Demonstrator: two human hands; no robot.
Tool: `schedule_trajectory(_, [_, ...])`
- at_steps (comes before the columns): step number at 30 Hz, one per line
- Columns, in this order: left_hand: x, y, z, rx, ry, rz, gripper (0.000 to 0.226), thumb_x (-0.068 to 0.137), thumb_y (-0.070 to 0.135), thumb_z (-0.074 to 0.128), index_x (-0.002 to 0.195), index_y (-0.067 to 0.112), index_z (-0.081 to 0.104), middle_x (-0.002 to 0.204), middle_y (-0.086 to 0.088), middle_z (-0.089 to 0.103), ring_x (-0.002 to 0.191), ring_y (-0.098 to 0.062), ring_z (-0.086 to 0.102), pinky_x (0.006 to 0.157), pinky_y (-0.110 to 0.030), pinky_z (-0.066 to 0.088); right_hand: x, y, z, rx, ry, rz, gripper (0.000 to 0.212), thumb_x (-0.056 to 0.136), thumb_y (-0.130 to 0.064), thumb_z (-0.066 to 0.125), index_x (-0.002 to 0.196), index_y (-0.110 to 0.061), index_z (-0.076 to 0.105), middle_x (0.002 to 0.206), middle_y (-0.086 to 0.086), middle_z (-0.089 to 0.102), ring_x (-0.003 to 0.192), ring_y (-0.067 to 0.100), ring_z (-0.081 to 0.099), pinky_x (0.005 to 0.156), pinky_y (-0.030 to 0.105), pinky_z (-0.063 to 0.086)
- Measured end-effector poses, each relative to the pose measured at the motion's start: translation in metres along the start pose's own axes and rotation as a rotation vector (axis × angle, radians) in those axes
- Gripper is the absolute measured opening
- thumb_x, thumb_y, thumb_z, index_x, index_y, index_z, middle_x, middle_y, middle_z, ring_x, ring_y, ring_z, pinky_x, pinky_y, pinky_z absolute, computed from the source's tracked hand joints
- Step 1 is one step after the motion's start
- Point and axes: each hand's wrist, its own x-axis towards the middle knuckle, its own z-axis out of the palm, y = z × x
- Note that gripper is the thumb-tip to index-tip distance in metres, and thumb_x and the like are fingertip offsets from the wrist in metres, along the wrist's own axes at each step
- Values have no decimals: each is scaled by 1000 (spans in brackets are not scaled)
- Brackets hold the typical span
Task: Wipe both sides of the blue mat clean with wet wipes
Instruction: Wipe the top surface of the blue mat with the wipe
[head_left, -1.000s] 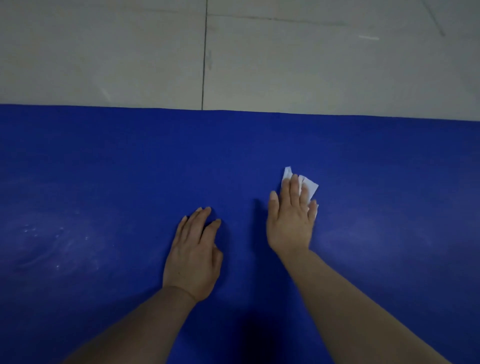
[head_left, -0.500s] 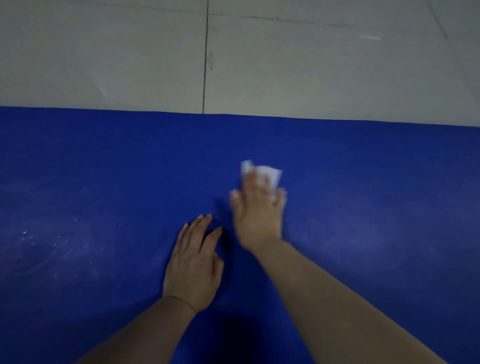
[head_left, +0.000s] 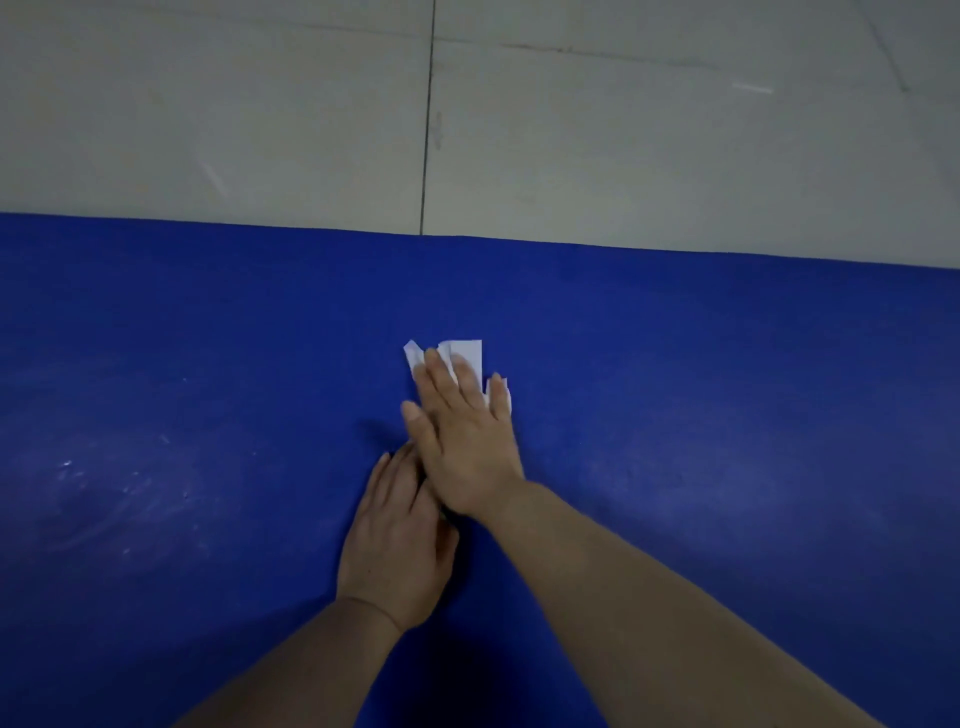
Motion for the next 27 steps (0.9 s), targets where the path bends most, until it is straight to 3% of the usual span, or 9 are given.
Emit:
schedule_trajectory(2, [-1, -1, 1, 7, 5, 8, 50, 82, 18, 36, 129, 10, 50, 139, -13, 45, 132, -25, 37, 115, -37, 17, 4, 19, -10, 7, 110, 29, 68, 90, -53, -3, 153, -29, 7, 159, -7, 11, 146, 13, 7, 118, 47, 5])
schedule_trajectory(4, [-3, -1, 2, 21, 14, 13, 49, 81, 18, 35, 122, 8, 59, 139, -12, 44, 131, -27, 38, 114, -38, 18, 9, 57, -27, -1, 310, 255, 59, 98, -47, 9, 153, -25, 12, 157, -1, 20, 143, 19, 17, 116, 48, 12])
schedule_trajectory(7, [-3, -2, 5, 11, 34, 16, 47, 83, 20, 35, 121, 7, 60, 139, -11, 44, 131, -26, 38, 113, -39, 18, 12, 95, -46, -48, 229, 590, 56, 101, -38, 8, 153, -18, 8, 161, -1, 0, 147, 19, -2, 118, 48, 1])
schedule_trajectory(11, [-3, -3, 3, 23, 9, 14, 48, 82, 19, 35, 121, 8, 61, 139, -13, 46, 131, -27, 38, 114, -38, 17, 7, 65, -26, -162, 75, 290, 79, 83, -57, -14, 153, -23, -5, 159, -8, -15, 145, 14, -15, 114, 45, -11])
schedule_trajectory(13, [-3, -4, 4, 10, 22, 19, 47, 81, 19, 35, 118, 9, 62, 137, -12, 49, 130, -26, 39, 114, -38, 19, 6, 61, -23, -102, 26, 242, 67, 94, -57, -2, 151, -23, -11, 156, -11, -22, 143, 9, -22, 112, 41, -18])
schedule_trajectory(17, [12, -9, -8, -39, 118, -6, 34, 80, 15, 46, 104, 12, 70, 128, -10, 54, 115, -26, 48, 97, -50, 45, 8, 64, -33, -44, -32, 276, 56, 102, -43, 12, 150, -26, -14, 156, -13, -23, 141, 6, -24, 112, 40, -19])
schedule_trajectory(22, [70, -27, -23, 99, 136, -184, 37, 82, 8, 68, 118, 8, 63, 136, -14, 50, 124, -31, 49, 113, -55, 27, 7, 67, -32, -93, -27, 256, 63, 100, -48, 14, 149, -25, -19, 150, -16, -31, 140, 6, -28, 108, 37, -23])
schedule_trajectory(24, [76, -29, -19, 129, 117, -165, 37, 81, 8, 67, 118, 7, 62, 135, -14, 50, 125, -31, 46, 113, -54, 26, 7, 67, -29, -97, 26, 231, 72, 86, -58, -1, 148, -26, -19, 145, -19, -34, 137, 3, -30, 103, 32, -28])
schedule_trajectory(27, [74, -30, -17, 144, 122, -162, 39, 78, 6, 66, 116, 8, 63, 133, -14, 51, 125, -30, 44, 113, -53, 28, 3, 65, -22, -42, 168, 225, 79, 79, -54, -10, 152, -28, -2, 153, -18, -18, 139, -1, -22, 106, 25, -26])
